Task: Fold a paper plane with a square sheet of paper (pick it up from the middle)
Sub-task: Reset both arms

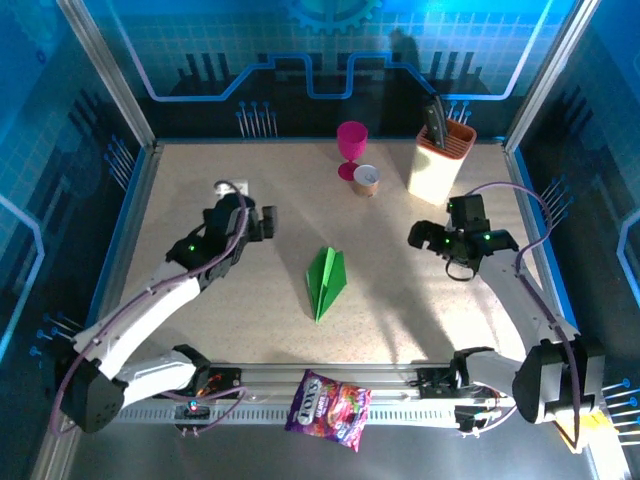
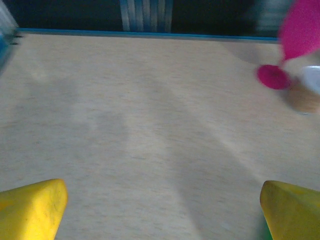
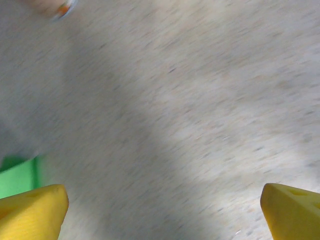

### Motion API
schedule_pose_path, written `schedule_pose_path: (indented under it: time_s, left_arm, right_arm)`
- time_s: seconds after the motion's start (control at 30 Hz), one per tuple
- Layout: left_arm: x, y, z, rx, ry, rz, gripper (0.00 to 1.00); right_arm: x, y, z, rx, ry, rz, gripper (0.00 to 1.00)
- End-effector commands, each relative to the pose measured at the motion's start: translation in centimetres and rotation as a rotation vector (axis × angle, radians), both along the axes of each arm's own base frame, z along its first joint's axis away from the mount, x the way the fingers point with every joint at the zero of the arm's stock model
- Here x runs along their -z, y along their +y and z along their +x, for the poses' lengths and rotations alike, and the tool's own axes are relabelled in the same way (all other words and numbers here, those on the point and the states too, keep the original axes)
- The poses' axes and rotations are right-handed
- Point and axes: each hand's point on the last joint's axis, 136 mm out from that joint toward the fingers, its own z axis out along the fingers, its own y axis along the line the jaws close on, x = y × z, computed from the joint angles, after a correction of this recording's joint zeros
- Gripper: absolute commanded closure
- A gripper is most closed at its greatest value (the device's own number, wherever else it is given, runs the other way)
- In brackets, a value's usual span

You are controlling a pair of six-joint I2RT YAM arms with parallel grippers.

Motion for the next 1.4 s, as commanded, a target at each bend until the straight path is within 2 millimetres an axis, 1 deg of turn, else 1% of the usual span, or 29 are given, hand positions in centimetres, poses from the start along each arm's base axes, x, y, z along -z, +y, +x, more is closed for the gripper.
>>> schedule_pose_path:
  time_s: [0.0, 0.07, 0.1, 0.13, 0.23, 0.27, 0.3, 0.33, 0.37, 0.4, 0.47, 0.5, 0.53, 0.57, 0.6, 0.63, 0.67, 0.7, 0.73, 0.77, 0.8, 0.93, 1.03, 1.07, 1.37]
  left_arm:
    - [0.2, 5.2, 1.0, -0.131, -0.153, 0.071, 0.00]
    - [2.8, 7.5, 1.0, -0.180, -0.146, 0.056, 0.00]
    - [4.5, 8.7, 1.0, -0.209, -0.128, 0.049, 0.00]
    - [5.7, 9.5, 1.0, -0.224, -0.127, 0.062, 0.00]
    - [8.0, 9.6, 1.7, -0.167, -0.190, 0.133, 0.00]
    - [8.7, 9.5, 2.0, -0.146, -0.196, 0.133, 0.00]
    - [9.8, 9.6, 2.2, -0.135, -0.177, 0.122, 0.00]
    - [9.6, 10.2, 2.5, -0.163, -0.196, 0.135, 0.00]
    - [9.6, 10.4, 2.7, -0.168, -0.203, 0.119, 0.00]
    - [9.7, 10.5, 3.2, -0.156, -0.221, 0.083, 0.00]
    - [9.8, 10.4, 4.3, -0.123, -0.216, 0.042, 0.00]
    - [10.0, 9.9, 4.8, -0.090, -0.200, 0.023, 0.00]
    - [10.2, 9.1, 5.0, -0.042, -0.202, 0.000, 0.00]
    - [10.4, 8.2, 5.2, 0.019, -0.217, -0.019, 0.00]
    - [10.9, 7.1, 5.4, 0.085, -0.216, -0.032, 0.00]
    - [11.5, 6.0, 5.8, 0.152, -0.201, -0.037, 0.00]
    - [12.2, 5.3, 6.2, 0.198, -0.185, -0.035, 0.00]
    - [12.5, 5.8, 6.5, 0.174, -0.186, -0.038, 0.00]
    - [12.8, 6.7, 6.3, 0.125, -0.187, -0.054, 0.00]
    - [12.6, 6.6, 6.4, 0.134, -0.205, -0.055, 0.00]
    - [12.8, 6.5, 6.3, 0.141, -0.185, -0.056, 0.00]
    - [12.7, 6.5, 6.4, 0.141, -0.196, -0.058, 0.00]
    - [12.7, 6.5, 6.4, 0.140, -0.194, -0.058, 0.00]
    - [12.8, 6.5, 6.4, 0.140, -0.193, -0.057, 0.00]
    - [12.7, 6.8, 6.4, 0.126, -0.196, -0.052, 0.00]
  right_arm:
    - [0.8, -4.2, 1.3, 0.092, -0.047, -0.192, 0.01]
    - [0.8, -4.6, 2.3, 0.053, -0.091, -0.248, 0.01]
    - [0.8, -4.7, 2.8, 0.028, -0.124, -0.275, 0.01]
    - [0.7, -4.9, 3.4, 0.020, -0.154, -0.296, 0.01]
    - [0.7, -5.4, 5.1, -0.005, -0.232, -0.333, 0.01]
    - [0.7, -5.3, 5.8, -0.022, -0.258, -0.342, 0.01]
    - [0.9, -5.2, 6.6, -0.040, -0.285, -0.355, 0.01]
    - [1.3, -5.1, 7.3, -0.059, -0.307, -0.364, 0.01]
    - [1.5, -4.9, 8.0, -0.085, -0.337, -0.373, 0.01]
    - [1.8, -4.7, 8.9, -0.114, -0.367, -0.398, 0.01]
    - [2.5, -4.8, 9.8, -0.134, -0.432, -0.425, 0.01]
    - [2.9, -4.9, 10.3, -0.137, -0.476, -0.408, 0.01]
    - [3.2, -4.7, 10.4, -0.140, -0.449, -0.359, 0.01]
    - [2.9, -4.2, 10.9, -0.156, -0.500, -0.315, 0.01]
    - [2.9, -3.0, 10.9, -0.214, -0.550, -0.314, 0.01]
    - [3.0, -2.2, 10.7, -0.252, -0.546, -0.323, 0.01]
    - [3.1, -1.4, 10.5, -0.289, -0.578, -0.334, 0.01]
    - [3.3, -0.5, 10.1, -0.319, -0.630, -0.350, 0.01]
    - [3.6, -0.5, 9.8, -0.318, -0.666, -0.368, 0.01]
    - [3.5, -1.0, 9.7, -0.274, -0.685, -0.384, 0.01]
    - [3.8, -1.2, 9.6, -0.273, -0.648, -0.373, 0.01]
    - [3.8, -1.2, 9.7, -0.267, -0.645, -0.381, 0.01]
    - [3.6, -1.8, 9.6, -0.209, -0.645, -0.445, 0.01]
    - [3.5, -1.8, 9.6, -0.198, -0.652, -0.467, 0.01]
    - [3.5, -1.7, 9.7, -0.206, -0.648, -0.450, 0.01]
